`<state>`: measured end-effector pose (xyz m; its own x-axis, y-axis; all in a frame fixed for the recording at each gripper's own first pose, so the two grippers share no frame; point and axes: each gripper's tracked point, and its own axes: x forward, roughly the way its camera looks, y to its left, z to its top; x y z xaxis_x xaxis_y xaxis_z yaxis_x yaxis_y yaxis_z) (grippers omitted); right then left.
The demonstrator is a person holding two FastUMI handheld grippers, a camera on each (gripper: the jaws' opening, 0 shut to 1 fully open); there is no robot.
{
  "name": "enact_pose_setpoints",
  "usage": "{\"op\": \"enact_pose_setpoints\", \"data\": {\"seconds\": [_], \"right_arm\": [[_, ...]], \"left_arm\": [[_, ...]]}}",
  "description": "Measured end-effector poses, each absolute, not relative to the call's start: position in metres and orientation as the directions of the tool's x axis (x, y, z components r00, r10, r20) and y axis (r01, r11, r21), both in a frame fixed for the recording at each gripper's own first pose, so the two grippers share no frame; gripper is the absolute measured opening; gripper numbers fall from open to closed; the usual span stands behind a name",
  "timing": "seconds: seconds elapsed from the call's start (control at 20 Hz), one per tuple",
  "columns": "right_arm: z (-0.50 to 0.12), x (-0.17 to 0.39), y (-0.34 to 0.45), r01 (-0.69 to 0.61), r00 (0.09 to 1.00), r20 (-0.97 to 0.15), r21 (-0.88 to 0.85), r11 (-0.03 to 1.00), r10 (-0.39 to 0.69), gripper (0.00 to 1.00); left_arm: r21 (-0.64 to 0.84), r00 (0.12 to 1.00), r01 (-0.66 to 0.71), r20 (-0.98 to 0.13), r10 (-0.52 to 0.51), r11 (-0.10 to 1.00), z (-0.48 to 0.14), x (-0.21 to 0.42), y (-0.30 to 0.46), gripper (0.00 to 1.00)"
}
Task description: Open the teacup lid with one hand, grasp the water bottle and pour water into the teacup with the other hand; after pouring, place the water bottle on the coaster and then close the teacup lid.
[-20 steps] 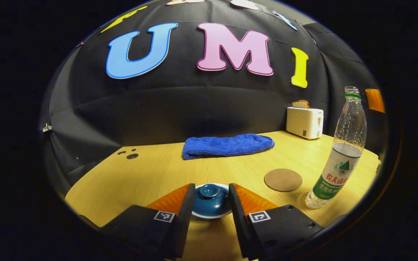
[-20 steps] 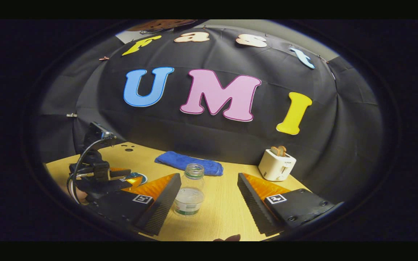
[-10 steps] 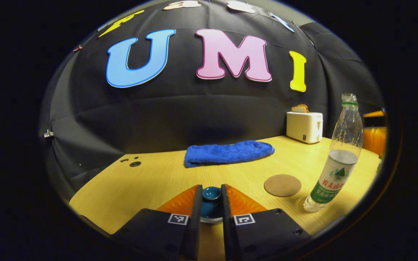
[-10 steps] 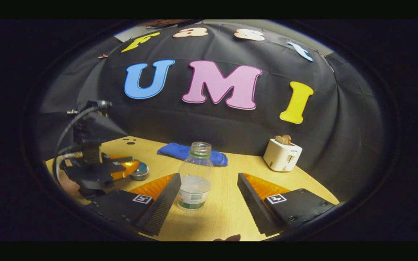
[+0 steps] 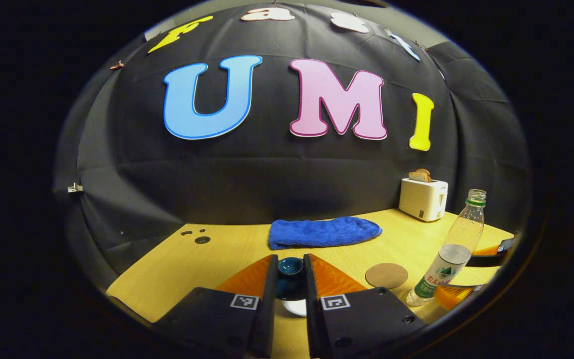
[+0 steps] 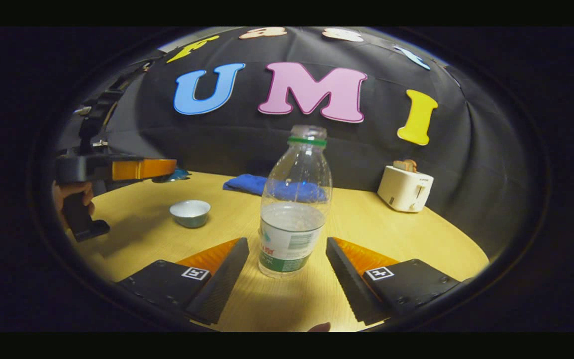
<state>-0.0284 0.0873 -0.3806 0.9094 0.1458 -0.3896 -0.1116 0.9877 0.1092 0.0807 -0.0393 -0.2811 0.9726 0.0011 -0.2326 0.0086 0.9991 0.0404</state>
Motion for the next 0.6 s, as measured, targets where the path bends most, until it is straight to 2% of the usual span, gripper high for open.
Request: {"op": "enact_pose_setpoints", "data": {"seconds": [0.1,0.15,0.25,0.3,0.35,0.4,0.5,0.6], "right_arm": [[-0.388,-0.021,0.088,-0.08,0.91,-0.395,0.125,0.989,0.124,0.98],[-0.393,-0.017,0.089,-0.071,0.908,-0.401,0.129,0.989,0.117,0.97],[-0.405,-0.017,0.091,-0.066,0.897,-0.425,0.135,0.989,0.118,0.97],[-0.403,-0.014,0.093,-0.068,0.895,-0.428,0.145,0.987,0.124,0.95],[-0.398,-0.019,0.09,-0.061,0.894,-0.434,0.135,0.989,0.115,0.88],[-0.4,-0.01,0.091,-0.07,0.889,-0.442,0.135,0.988,0.123,0.81],[-0.394,-0.009,0.088,-0.077,0.882,-0.456,0.106,0.991,0.117,0.78],[-0.383,-0.004,0.08,-0.099,0.88,-0.466,0.004,0.995,0.09,0.77]], "left_arm": [[0.032,0.968,-0.002,-0.251,0.01,0.999,-0.287,0.077,-0.035,0.34],[0.031,0.967,-0.007,-0.254,0.015,1.0,-0.288,0.078,-0.034,0.31],[0.031,0.968,-0.014,-0.251,0.021,0.999,-0.289,0.078,-0.03,0.31],[0.033,0.967,-0.015,-0.252,0.023,0.999,-0.291,0.078,-0.03,0.31],[0.034,0.967,-0.015,-0.253,0.023,0.999,-0.29,0.078,-0.03,0.27],[0.035,0.968,-0.015,-0.251,0.024,0.999,-0.29,0.079,-0.029,0.31],[0.043,0.968,-0.018,-0.249,0.028,0.999,-0.288,0.079,-0.025,0.27],[0.047,0.969,-0.023,-0.246,0.033,0.999,-0.287,0.077,-0.022,0.31]]}}
